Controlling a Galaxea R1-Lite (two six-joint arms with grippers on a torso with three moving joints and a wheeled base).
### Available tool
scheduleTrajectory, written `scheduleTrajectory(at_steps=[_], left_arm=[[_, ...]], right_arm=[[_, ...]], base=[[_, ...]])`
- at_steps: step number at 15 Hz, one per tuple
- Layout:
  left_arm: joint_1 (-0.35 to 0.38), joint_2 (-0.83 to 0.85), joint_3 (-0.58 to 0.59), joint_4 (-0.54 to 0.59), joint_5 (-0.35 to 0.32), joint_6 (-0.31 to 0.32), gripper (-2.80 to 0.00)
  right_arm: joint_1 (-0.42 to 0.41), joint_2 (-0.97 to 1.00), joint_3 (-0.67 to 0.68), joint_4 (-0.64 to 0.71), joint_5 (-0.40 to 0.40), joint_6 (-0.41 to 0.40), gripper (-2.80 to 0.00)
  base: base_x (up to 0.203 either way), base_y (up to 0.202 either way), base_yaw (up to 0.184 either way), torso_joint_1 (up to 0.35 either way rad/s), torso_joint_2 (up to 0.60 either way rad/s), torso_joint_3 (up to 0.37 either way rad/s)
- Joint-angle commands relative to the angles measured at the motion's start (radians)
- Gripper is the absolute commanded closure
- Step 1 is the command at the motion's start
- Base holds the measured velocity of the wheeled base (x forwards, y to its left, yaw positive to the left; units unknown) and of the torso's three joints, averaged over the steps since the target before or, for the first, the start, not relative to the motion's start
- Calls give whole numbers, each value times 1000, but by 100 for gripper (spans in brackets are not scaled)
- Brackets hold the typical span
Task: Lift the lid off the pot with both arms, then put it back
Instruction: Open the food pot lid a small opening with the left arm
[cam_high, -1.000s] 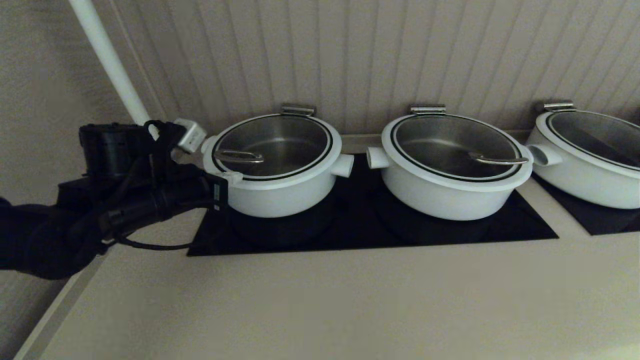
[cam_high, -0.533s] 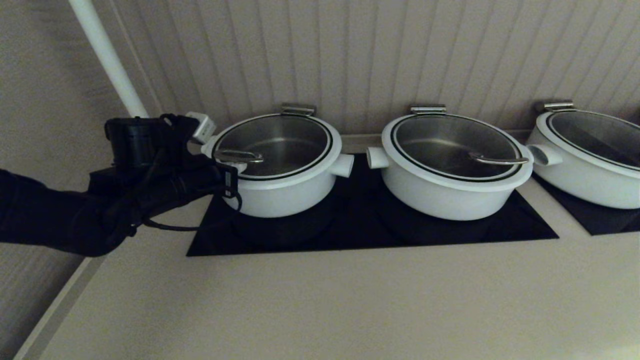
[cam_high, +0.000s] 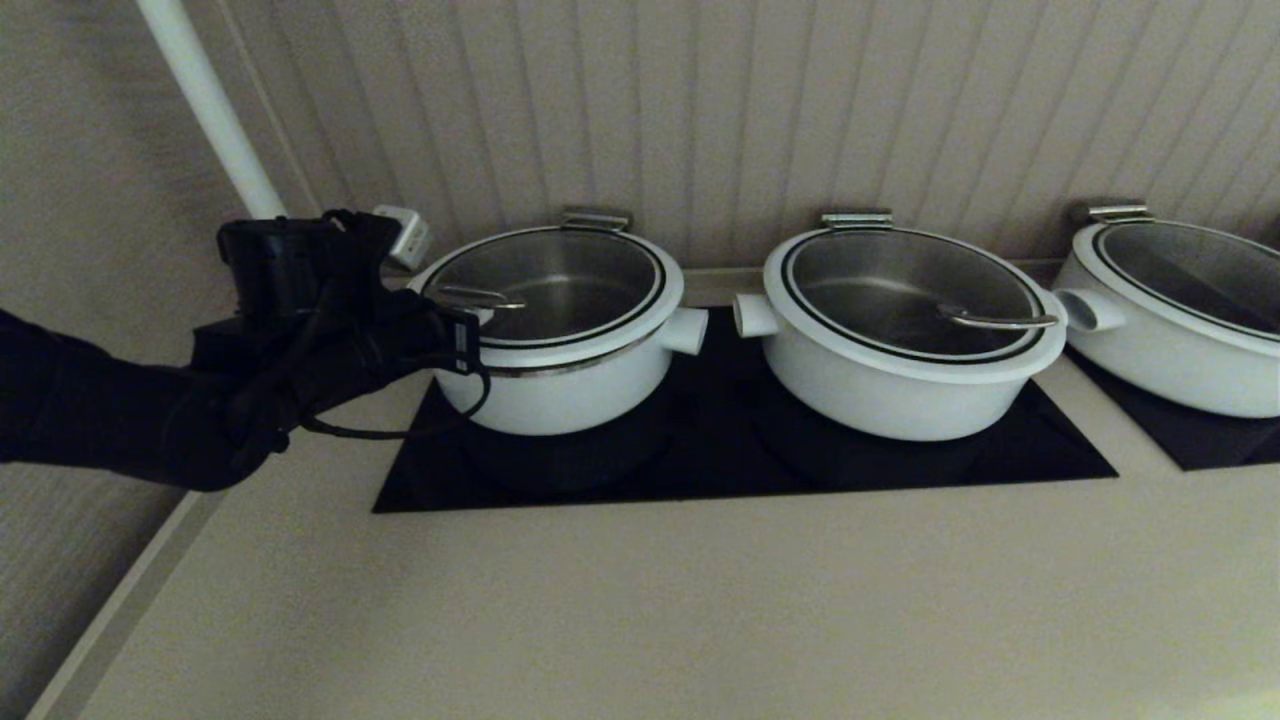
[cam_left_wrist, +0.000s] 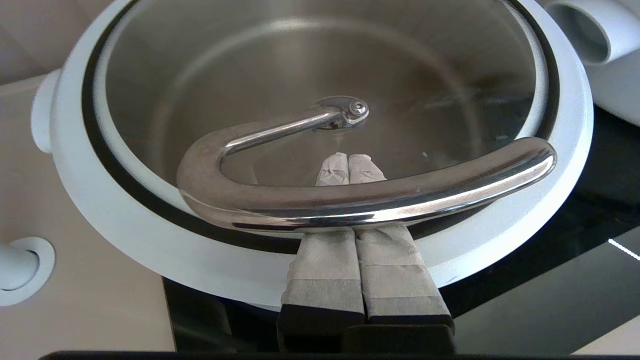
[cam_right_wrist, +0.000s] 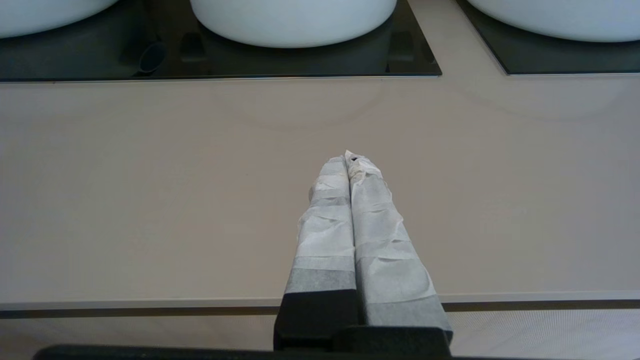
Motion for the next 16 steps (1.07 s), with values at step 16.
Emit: scheduleTrajectory(at_steps=[16], left_arm=[[0,-17,-83,-4,-2,0,0]], right_arm=[[-1,0,0,1,7,-19,0]], base=[[0,0,0,0,0,0]])
